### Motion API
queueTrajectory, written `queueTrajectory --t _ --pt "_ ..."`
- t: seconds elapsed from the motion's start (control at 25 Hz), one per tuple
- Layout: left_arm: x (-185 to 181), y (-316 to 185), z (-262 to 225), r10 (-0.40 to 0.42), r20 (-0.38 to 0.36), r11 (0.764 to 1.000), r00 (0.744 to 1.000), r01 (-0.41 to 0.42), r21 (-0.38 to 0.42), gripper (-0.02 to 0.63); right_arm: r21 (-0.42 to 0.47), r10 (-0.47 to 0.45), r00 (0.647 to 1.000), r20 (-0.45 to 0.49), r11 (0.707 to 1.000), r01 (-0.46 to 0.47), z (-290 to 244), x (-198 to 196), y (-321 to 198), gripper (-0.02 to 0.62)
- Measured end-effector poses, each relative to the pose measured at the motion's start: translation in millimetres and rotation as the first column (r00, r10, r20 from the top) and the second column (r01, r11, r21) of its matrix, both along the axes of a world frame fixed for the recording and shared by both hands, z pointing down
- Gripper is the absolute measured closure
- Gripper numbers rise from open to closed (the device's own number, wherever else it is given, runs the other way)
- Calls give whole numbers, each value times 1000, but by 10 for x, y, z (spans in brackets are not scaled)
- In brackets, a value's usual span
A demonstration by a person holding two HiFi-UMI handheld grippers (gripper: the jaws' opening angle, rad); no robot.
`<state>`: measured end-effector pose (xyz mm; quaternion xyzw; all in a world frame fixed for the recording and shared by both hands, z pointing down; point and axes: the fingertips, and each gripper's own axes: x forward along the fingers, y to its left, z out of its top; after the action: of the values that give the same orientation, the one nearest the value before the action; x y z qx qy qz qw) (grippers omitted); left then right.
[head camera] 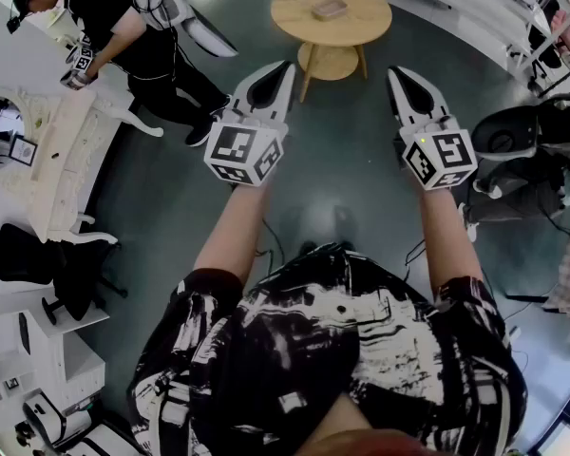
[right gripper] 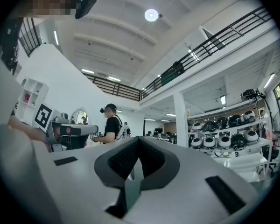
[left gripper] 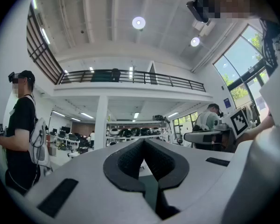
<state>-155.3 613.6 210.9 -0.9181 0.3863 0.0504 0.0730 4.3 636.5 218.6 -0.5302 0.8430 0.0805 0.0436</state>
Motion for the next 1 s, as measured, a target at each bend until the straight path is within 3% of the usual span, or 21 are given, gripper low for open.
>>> queueTrajectory --t 0.6,0.76,0.8,0.84,0.92,1.0 --pt "-7 9 -25 1 -1 1000 1000 -1 5 606 9 -10 1000 -1 1000 10 -32 -22 30 595" --pt "-16 29 -45 1 1 1000 1000 -1 6 606 49 -21 997 69 999 17 -124 35 73 589" --pt "-15 40 -41 1 2 1000 1000 -1 6 606 62 -24 994 105 998 18 -152 66 74 316" --pt "-11 52 -38 1 2 1000 1000 -1 7 606 75 -19 990 138 997 8 -176 114 70 130" --pt "9 74 -36 1 3 1000 1000 -1 7 606 97 19 988 154 995 -34 -187 229 68 38" --pt "34 84 -36 1 4 1000 1000 -1 8 606 105 45 990 137 993 -60 -169 304 75 21"
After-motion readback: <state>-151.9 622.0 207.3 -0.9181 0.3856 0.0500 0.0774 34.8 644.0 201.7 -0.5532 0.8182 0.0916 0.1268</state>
